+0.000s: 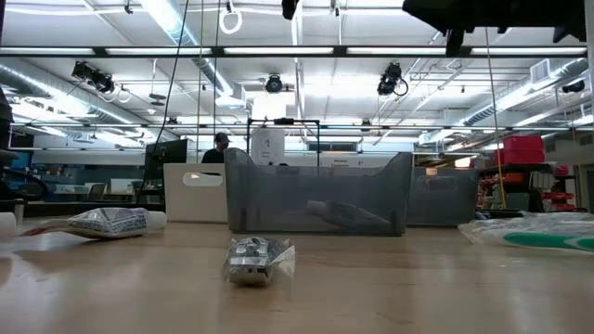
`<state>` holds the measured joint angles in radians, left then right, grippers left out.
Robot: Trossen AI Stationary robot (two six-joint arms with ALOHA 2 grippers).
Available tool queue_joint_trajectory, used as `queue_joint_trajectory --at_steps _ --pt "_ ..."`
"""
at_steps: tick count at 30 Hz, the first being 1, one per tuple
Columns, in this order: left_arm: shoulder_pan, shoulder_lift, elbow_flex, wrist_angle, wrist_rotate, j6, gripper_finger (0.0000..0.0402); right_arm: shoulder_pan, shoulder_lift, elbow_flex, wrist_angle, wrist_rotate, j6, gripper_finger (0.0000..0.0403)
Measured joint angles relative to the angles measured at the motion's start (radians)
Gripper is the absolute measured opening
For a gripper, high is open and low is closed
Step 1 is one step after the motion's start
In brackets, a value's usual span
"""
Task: Pick & Place Travel size toiletries
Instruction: Put the silver nail cutter into the top black bin
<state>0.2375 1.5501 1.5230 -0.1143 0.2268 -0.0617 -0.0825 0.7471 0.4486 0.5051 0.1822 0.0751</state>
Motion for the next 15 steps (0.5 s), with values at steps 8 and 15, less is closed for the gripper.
queue_joint_trajectory --at_steps 8,15 --pt "0.000 0.000 0.000 0.021 0.001 -0.003 0.0069 -0.029 0.098 0.071 0.016 -0.029 0.075 0.0066" --pt "0.000 0.000 0.000 0.022 0.006 -0.003 0.0071 -0.030 0.190 0.167 0.009 -0.038 0.075 0.0160"
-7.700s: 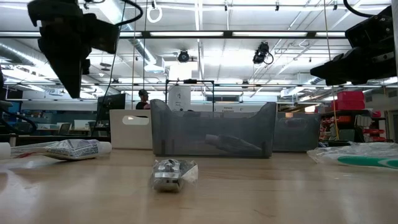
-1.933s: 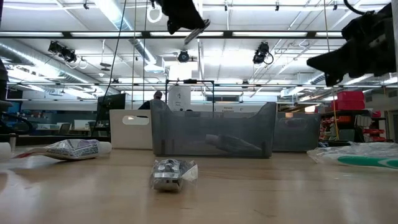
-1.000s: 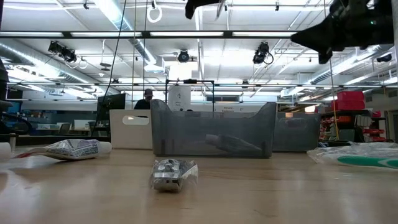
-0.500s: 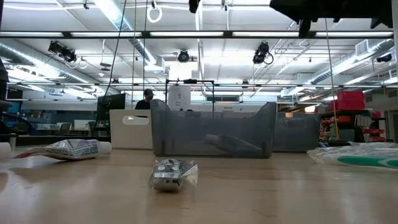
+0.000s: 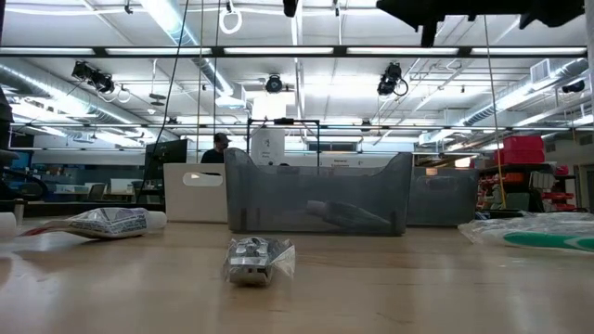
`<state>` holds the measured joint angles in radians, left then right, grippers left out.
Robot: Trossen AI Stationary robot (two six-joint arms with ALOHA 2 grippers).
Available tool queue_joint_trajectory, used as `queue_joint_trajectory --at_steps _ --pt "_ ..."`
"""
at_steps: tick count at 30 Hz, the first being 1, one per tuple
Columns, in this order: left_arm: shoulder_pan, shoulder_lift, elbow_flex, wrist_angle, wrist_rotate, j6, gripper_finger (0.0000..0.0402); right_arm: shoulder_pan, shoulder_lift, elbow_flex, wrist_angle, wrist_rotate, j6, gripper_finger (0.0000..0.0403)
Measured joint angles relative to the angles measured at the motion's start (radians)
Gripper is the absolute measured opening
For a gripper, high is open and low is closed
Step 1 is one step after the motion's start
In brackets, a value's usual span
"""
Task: Pick & Place Travel size toiletries
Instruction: Put the silver nail cutter into the top black bin
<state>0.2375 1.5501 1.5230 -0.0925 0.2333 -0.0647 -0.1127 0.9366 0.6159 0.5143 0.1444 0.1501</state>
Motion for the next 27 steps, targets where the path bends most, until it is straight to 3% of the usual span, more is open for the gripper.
queue_joint_trajectory --at_steps 6,11,17,27 --pt "0.000 0.000 0.000 0.001 0.000 0.000 0.0071 0.000 0.072 0.081 0.000 -0.010 0.000 0.0241" --pt "0.000 0.000 0.000 0.001 0.000 0.000 0.0071 0.000 0.130 0.137 -0.001 -0.050 0.009 0.0275" --pt "0.000 0.000 0.000 0.002 0.001 -0.003 0.0071 -0.012 0.198 0.187 -0.001 -0.137 0.043 0.0281" --pt "0.000 0.000 0.000 0.002 0.016 -0.006 0.0070 -0.049 0.260 0.239 0.007 -0.227 0.073 0.0256"
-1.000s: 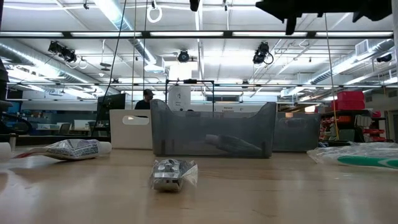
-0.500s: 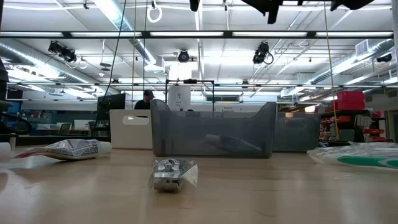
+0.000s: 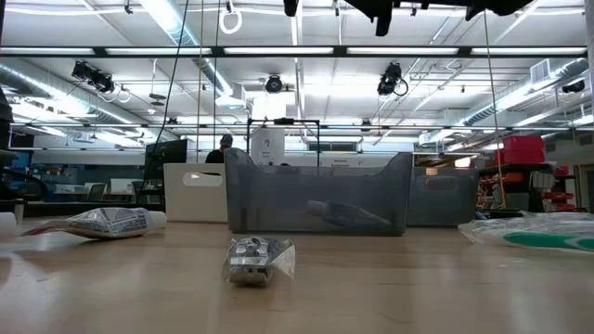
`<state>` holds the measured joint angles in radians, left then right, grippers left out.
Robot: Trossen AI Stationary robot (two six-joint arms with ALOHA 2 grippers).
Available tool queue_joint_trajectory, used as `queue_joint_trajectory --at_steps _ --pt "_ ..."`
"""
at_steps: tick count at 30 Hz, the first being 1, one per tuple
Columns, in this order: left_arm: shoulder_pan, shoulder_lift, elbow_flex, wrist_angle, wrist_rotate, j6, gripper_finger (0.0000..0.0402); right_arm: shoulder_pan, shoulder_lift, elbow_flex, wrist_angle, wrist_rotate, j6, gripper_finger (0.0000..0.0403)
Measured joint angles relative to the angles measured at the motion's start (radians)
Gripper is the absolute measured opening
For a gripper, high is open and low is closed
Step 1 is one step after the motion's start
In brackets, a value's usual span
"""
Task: Pick & Place Travel size toiletries
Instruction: Put the silver nail cutter into the top black bin
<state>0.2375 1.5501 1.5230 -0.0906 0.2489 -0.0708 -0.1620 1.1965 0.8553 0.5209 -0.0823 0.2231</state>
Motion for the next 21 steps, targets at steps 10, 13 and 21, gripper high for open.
queue_joint_trajectory --at_steps 10,13,21 --pt "0.000 0.000 0.000 0.000 0.004 0.001 0.0069 -0.006 0.001 0.002 0.000 -0.027 0.009 0.0181" --pt "0.000 0.000 0.000 0.000 0.005 0.002 0.0072 -0.006 0.001 0.002 0.000 -0.027 0.009 0.0157" --pt "0.000 0.000 0.000 -0.001 0.010 -0.001 0.0069 -0.007 0.002 0.002 -0.002 -0.035 0.008 0.0111"
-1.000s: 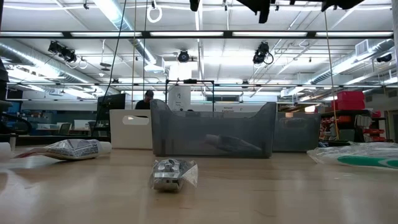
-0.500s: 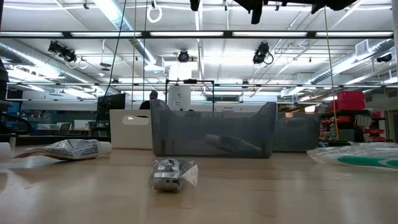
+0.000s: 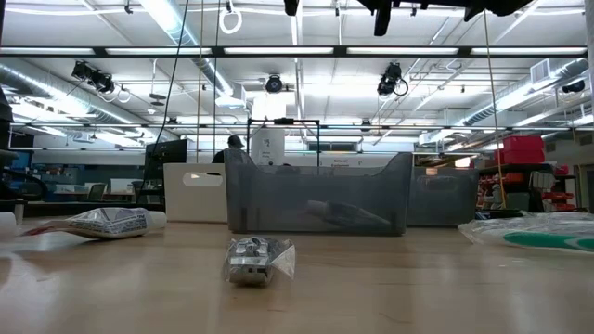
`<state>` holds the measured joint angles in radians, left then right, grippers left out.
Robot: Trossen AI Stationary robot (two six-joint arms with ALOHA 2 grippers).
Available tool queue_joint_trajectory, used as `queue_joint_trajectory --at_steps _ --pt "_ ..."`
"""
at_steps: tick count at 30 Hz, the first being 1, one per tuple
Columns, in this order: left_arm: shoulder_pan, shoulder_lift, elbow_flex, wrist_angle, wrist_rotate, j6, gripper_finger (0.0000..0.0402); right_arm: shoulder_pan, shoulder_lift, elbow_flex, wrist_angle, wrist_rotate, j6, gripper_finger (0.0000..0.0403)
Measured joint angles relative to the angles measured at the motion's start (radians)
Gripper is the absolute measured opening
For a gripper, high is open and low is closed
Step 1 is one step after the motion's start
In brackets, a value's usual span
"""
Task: Pick & Place Travel size toiletries
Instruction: Put the silver nail cutter into the top black bin
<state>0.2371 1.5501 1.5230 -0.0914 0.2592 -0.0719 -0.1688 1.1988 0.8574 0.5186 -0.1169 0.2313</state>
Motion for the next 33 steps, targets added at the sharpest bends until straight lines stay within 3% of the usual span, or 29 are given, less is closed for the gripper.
queue_joint_trajectory --at_steps 14,21,33 --pt "0.000 0.000 0.000 0.000 -0.002 0.002 0.0080 0.000 0.000 0.000 -0.002 0.000 -0.001 0.0075" --pt "0.000 0.000 0.000 0.001 -0.010 0.009 0.0105 0.000 0.000 0.000 -0.003 0.000 0.001 0.0073" --pt "0.000 0.000 0.000 0.001 -0.034 0.008 0.0110 0.000 0.000 0.000 -0.002 0.003 -0.008 0.0071"
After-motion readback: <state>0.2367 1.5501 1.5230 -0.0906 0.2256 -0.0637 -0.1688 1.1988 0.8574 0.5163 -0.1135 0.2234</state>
